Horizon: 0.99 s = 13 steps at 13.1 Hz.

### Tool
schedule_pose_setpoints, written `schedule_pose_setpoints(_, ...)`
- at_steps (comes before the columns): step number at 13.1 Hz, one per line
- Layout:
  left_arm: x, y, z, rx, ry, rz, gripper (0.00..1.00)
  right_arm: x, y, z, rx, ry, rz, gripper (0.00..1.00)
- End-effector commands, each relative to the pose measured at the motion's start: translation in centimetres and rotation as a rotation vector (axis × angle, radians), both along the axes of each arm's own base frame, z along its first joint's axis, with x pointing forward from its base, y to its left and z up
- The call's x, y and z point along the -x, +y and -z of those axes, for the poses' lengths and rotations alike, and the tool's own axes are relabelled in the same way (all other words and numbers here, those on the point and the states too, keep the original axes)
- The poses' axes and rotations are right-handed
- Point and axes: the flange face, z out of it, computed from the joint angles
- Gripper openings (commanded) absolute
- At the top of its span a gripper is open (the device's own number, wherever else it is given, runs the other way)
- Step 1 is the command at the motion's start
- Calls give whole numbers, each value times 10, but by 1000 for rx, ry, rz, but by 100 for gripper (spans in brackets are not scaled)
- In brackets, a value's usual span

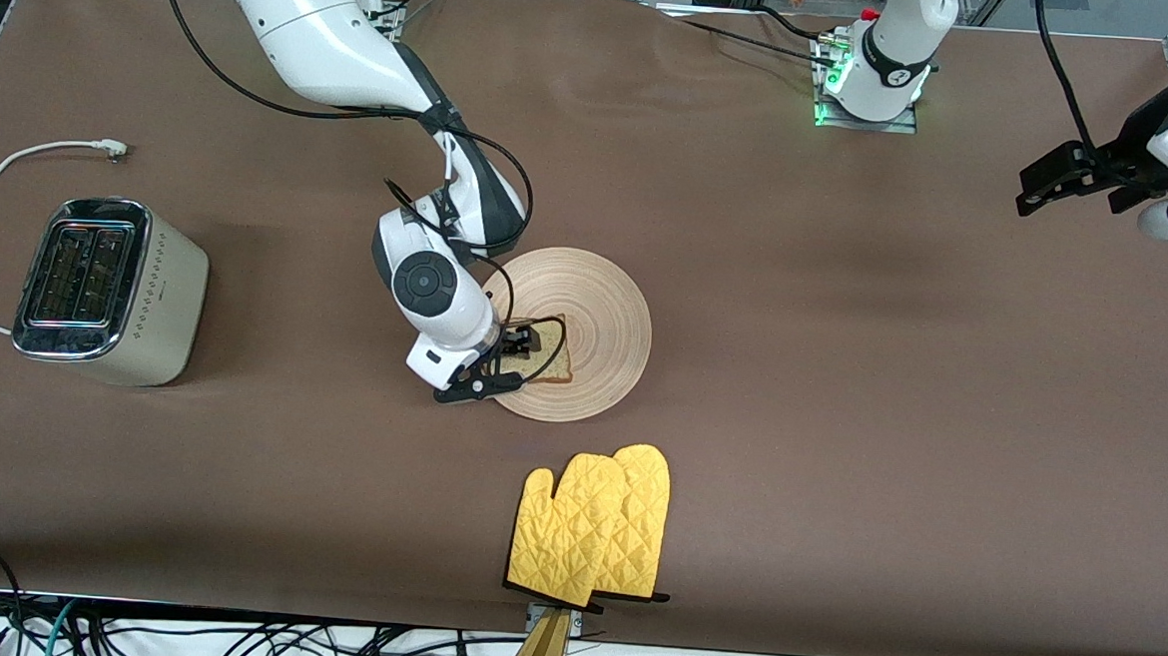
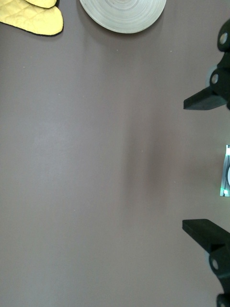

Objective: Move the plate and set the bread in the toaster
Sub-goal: 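Lower the right gripper and grasp the bread slice edge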

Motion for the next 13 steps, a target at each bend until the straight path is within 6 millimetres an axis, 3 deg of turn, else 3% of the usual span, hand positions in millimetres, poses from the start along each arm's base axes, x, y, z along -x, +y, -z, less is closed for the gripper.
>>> schedule_pose_setpoints(1,-8,-7,-1,-82,-14,14,100,-4,4,-5,-13,-12,-4,100)
schedule_pose_setpoints(5,-13,-6,7,-93,-1,14,100,-1,7,-5,-13,-10,-10,99)
schedule_pose_setpoints(7,-13,-4,7,-93,0,12,100,-1,8,-5,-12,-12,-12,91)
schedule_pose_setpoints(13,-13,-2,7,-93,0,7,100,0,7,-3,-11,-7,-10,89)
